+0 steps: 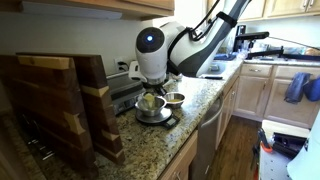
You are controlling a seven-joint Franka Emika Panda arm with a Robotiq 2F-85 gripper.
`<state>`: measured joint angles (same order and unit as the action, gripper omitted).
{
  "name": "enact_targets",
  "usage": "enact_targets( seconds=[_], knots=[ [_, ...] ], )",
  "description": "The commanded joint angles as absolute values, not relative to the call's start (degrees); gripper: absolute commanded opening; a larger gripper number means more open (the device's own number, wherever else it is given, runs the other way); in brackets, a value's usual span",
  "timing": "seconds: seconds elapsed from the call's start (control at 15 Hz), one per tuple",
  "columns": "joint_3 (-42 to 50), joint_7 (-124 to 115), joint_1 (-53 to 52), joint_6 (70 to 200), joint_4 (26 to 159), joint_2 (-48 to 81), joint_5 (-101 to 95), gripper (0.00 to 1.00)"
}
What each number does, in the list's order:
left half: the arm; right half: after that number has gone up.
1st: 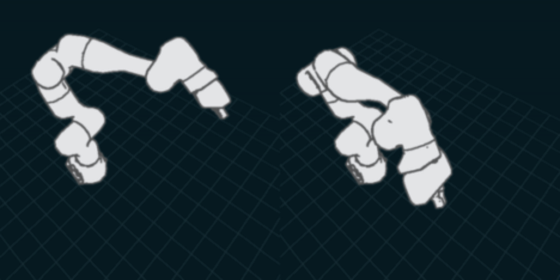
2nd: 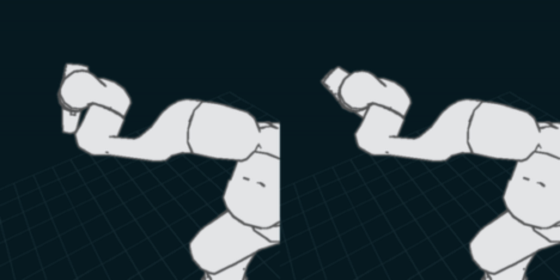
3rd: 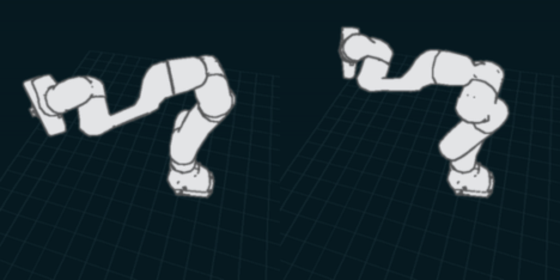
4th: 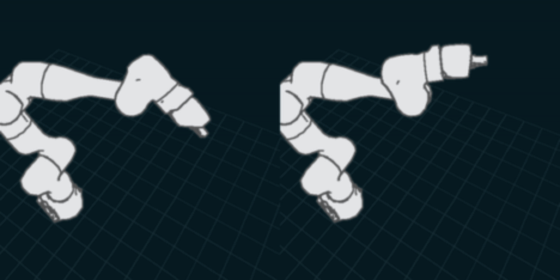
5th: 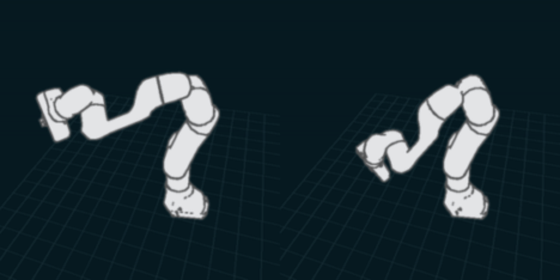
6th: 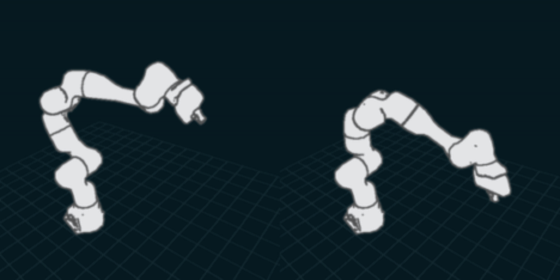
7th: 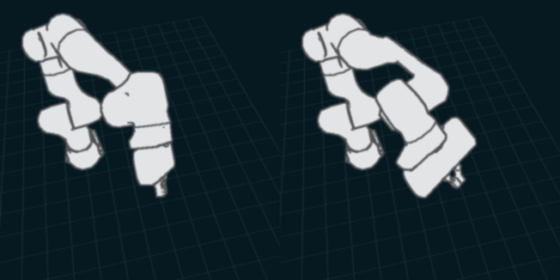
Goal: Use the silver spoon to spoon out some of the contents from the bowl on the right into the bowl on the left
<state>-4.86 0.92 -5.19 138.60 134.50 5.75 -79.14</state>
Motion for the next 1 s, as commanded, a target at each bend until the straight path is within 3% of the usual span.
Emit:
enact_targets(
  seconds=[0.0,0.93],
  knots=[
    [-4.46,-6.66,-4.63,141.63,138.93,1.28,-86.46,0.03],
    [-5.45,-37.15,-4.79,139.73,141.22,1.24,-117.35,0.03]
  ],
)
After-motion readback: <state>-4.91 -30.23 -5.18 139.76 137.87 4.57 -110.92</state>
